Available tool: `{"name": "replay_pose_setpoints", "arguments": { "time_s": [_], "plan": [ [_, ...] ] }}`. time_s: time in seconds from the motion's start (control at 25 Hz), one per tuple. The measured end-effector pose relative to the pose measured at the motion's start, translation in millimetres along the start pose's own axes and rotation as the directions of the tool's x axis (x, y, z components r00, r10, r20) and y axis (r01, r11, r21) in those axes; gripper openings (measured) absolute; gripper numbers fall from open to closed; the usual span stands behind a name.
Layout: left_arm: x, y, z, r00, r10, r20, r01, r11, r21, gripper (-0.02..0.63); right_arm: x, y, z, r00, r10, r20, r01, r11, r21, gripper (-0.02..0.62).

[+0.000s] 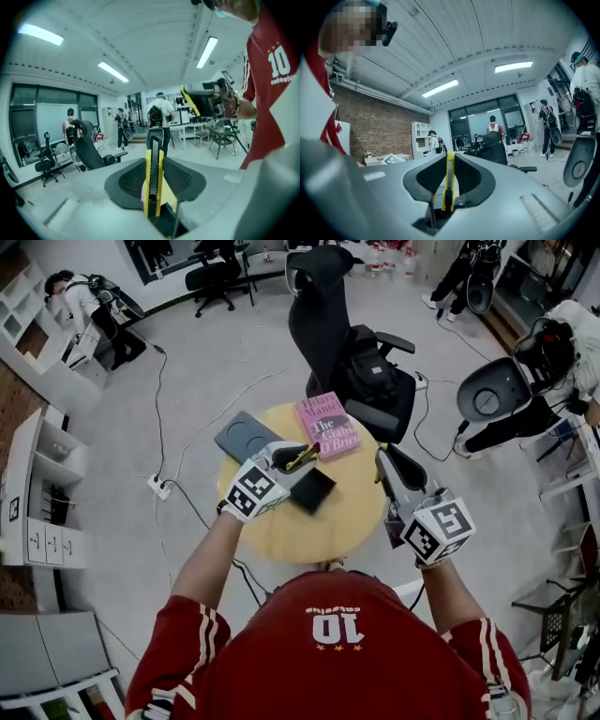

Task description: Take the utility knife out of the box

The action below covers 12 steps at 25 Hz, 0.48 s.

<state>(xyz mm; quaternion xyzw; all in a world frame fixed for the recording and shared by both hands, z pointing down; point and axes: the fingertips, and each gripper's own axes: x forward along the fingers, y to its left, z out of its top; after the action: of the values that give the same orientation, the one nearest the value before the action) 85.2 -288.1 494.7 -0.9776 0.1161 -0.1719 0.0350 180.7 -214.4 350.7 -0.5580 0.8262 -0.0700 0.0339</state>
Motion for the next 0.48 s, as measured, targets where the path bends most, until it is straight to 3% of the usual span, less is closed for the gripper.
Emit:
{"name": "replay_pose_setpoints", "arguments": {
  "time_s": [0.2,0.48],
  "plan": [
    [-57,6,48,0.976,0.160,0.149,-0.153,0.987,-0.056,0.130,10,24,15,0.998,0.050,0.032,-0.050,0.999,-0.002,0.051],
    [-132,-4,79,0.893,0.372,0.253,-0.341,0.926,-0.159,0.130,17,63,25,0.992,0.115,0.056,-0.115,0.993,0.000,0.051]
  ]
}}
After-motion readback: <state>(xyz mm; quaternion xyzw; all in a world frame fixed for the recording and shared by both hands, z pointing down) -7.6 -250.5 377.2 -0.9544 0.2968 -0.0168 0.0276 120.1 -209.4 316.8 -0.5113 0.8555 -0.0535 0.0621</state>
